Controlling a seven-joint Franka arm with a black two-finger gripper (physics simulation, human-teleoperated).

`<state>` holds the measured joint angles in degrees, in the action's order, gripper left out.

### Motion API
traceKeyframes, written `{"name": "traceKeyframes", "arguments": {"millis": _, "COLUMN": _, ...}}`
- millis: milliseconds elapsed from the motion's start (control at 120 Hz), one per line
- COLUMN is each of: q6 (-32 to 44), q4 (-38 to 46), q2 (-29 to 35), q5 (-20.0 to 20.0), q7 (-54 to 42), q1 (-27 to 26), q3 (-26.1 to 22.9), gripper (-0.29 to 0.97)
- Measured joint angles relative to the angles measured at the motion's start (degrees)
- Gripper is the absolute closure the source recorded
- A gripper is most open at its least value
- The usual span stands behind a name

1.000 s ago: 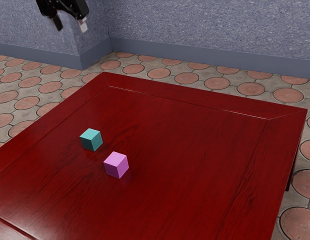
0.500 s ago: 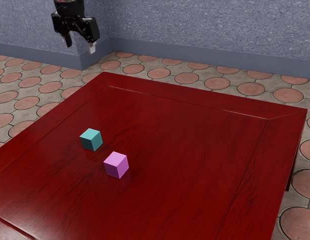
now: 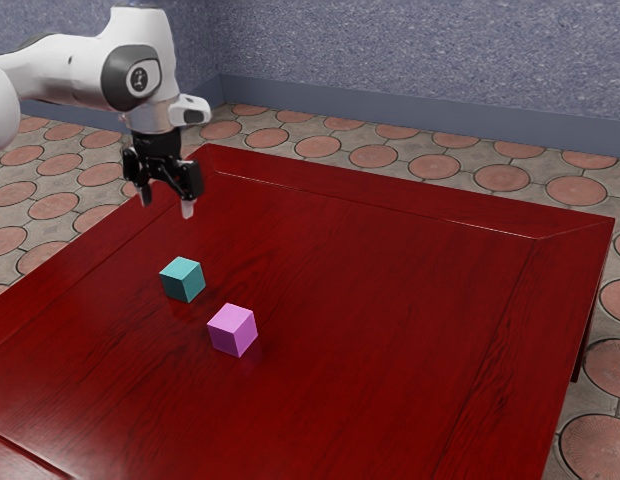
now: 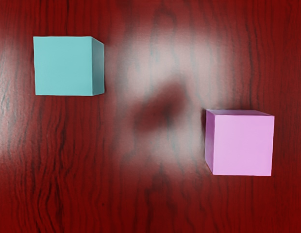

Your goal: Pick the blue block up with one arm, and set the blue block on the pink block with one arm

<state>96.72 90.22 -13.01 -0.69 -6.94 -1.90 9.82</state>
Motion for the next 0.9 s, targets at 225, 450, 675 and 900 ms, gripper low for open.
{"name": "traceKeyframes", "arguments": {"millis": 225, "q6": 2.62, "q4": -1.40, "q2": -5.30, "q5": 4.14, "q7": -3.79, "q1": 3.78, "q3": 0.34, "gripper": 0.00}}
{"name": "traceKeyframes", "arguments": {"millis": 450, "q6": 8.09, "q4": -4.19, "q2": -11.11, "q5": 4.34, "q7": -10.13, "q1": 4.51, "q3": 1.28, "gripper": 0.00}}
{"name": "traceKeyframes", "arguments": {"millis": 675, "q6": 11.70, "q4": -7.45, "q2": -17.23, "q5": 4.54, "q7": -15.86, "q1": 6.20, "q3": 1.61, "gripper": 0.00}}
{"name": "traceKeyframes", "arguments": {"millis": 900, "q6": 14.44, "q4": -7.06, "q2": -20.88, "q5": 4.89, "q7": -20.12, "q1": 7.57, "q3": 1.65, "gripper": 0.00}}
